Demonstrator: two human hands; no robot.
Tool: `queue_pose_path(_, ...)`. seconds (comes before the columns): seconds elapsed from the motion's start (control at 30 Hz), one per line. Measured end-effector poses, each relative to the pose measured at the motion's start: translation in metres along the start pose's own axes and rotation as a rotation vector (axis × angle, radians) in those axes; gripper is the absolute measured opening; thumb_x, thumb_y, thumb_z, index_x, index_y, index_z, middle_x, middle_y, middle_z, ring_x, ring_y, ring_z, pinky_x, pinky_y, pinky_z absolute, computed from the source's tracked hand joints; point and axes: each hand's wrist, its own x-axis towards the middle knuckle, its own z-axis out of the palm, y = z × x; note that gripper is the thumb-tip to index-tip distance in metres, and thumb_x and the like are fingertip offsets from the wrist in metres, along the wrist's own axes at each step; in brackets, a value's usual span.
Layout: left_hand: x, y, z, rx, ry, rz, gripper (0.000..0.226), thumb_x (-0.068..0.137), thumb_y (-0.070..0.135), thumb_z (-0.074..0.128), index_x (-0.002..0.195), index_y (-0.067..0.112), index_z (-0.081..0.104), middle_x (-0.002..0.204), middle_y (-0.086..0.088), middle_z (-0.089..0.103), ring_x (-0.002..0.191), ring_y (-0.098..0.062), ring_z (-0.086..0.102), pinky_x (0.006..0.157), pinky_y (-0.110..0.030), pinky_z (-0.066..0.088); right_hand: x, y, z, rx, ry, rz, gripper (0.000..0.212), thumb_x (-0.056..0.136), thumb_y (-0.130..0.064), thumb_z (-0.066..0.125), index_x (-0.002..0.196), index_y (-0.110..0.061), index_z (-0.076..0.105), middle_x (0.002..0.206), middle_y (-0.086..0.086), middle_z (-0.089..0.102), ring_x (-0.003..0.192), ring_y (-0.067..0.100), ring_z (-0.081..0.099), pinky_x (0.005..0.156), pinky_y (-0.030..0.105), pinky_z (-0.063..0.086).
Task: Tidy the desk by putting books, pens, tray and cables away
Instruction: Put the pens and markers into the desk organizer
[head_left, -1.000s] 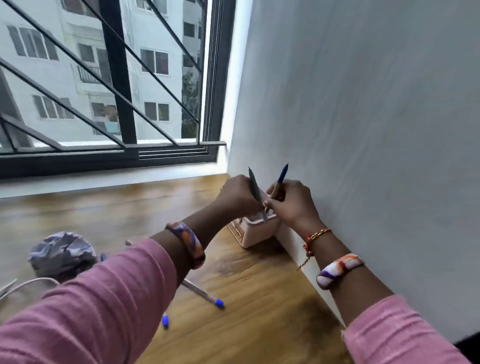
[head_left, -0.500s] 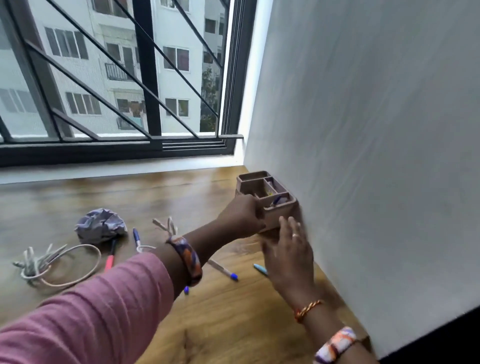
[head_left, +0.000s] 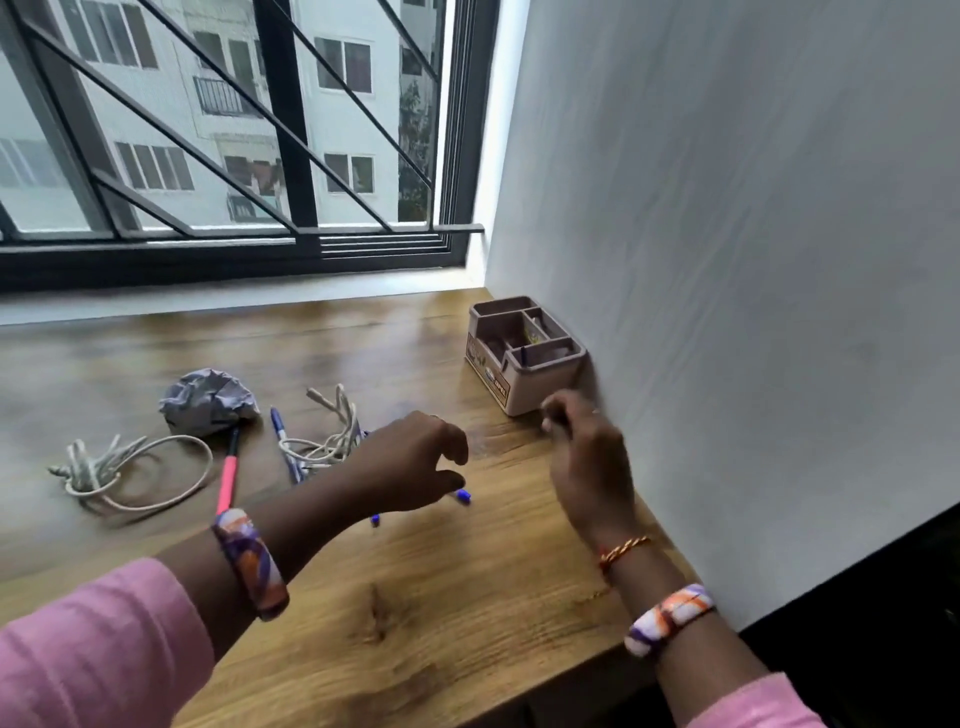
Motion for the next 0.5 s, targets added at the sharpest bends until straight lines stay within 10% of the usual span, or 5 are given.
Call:
queue_pose_path(0.17,-0.004,-0.01,-0.021,0.085,-0.08,-0.085,0.026,0.084,0.03,0.065,0.109,0.02,0.064,0.109,0.003,0.065,0.099,-0.013,0.06,0.082,-0.028,0.05,0.072,-0.023,-0.026,0.265,0.367,-0.101,0.01,0.088,-0.001,0.056,0.098,0.001,0.056,0.091,0.01,0.064,0.083,0.012,0.059,0.075,-0.001,0.042)
queue_pose_path(0.4,0.001,-0.026,-0.045,0.182,-0.28,-0.313,0.028,0.082,0.038,0.063,0.091,0.012,0.069,0.076,-0.003,0.063,0.072,-0.017,0.055,0.061,-0.025,0.041,0.09,0.006,0.018,0.227,0.035,0.22,0.026,0.085,0.003,0.058,0.11,-0.003,0.057,0.11,0.014,0.064,0.104,0.024,0.061,0.08,0.022,0.048)
queue_pose_path(0.5,0.001,-0.034,-0.048,0.115,-0.322,-0.453,0.029,0.086,0.037,0.059,0.081,0.01,0.068,0.055,0.004,0.058,0.051,-0.014,0.056,0.05,-0.021,0.043,0.082,-0.003,0.031,0.035,0.147,0.058,0.037,0.082,0.003,0.047,0.117,-0.006,0.055,0.121,0.015,0.057,0.114,0.03,0.053,0.096,0.034,0.045)
